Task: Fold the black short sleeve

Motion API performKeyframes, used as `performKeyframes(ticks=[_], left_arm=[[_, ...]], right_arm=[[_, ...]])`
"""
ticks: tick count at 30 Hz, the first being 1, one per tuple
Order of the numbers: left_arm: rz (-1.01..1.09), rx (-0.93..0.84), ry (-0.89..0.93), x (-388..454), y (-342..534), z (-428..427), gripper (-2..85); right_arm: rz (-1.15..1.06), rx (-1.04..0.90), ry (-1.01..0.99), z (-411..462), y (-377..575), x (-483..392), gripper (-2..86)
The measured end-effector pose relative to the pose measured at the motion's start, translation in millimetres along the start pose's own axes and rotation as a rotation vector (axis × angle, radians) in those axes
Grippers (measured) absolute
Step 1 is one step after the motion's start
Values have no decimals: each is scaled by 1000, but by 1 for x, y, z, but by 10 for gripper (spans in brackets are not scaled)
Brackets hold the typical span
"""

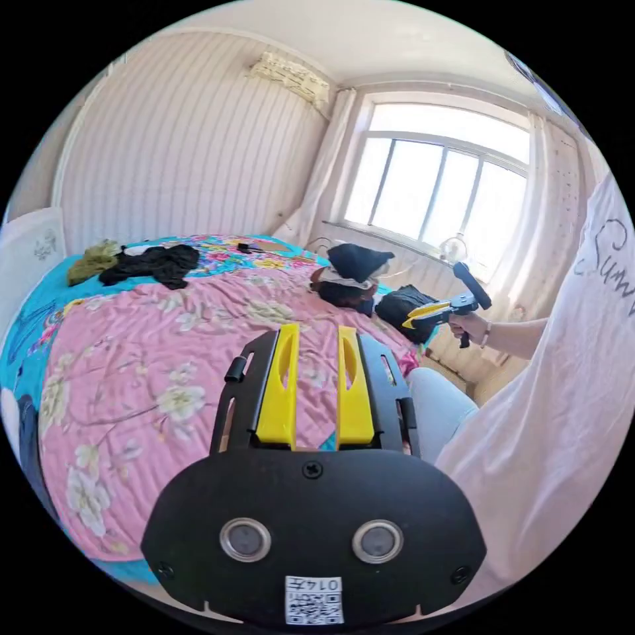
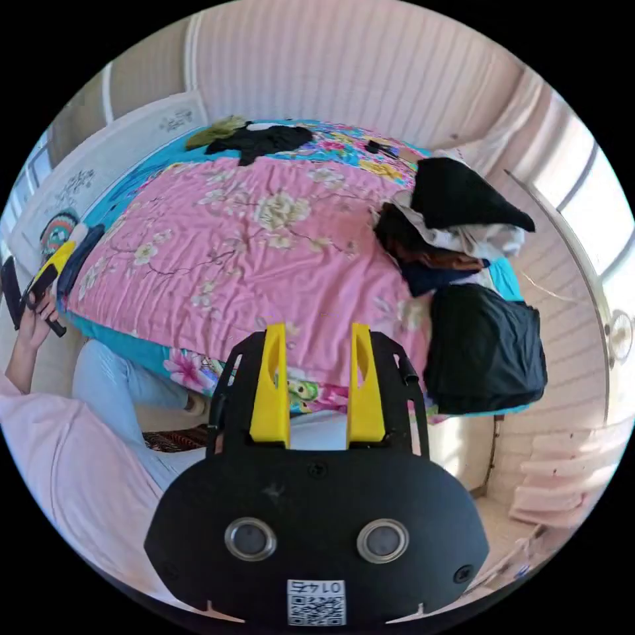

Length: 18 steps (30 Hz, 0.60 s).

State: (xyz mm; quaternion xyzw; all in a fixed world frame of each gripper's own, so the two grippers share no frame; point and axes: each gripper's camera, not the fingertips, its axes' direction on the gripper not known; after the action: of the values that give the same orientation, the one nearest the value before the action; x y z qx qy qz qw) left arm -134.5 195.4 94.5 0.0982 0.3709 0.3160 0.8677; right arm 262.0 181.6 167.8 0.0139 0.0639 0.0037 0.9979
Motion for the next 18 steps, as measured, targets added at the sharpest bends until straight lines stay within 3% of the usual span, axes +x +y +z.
performKeyframes(ticks=[6, 14, 18], left_arm=[[75, -83, 179, 49, -86, 127, 120], [138, -226, 307, 103, -164, 283, 118], [169, -295, 365, 127, -195, 358, 112]], right_arm=[[204, 24, 56, 3, 55, 136, 142], [336, 90, -1, 26, 90, 256, 155], [410, 73, 71, 52, 105, 308, 149]])
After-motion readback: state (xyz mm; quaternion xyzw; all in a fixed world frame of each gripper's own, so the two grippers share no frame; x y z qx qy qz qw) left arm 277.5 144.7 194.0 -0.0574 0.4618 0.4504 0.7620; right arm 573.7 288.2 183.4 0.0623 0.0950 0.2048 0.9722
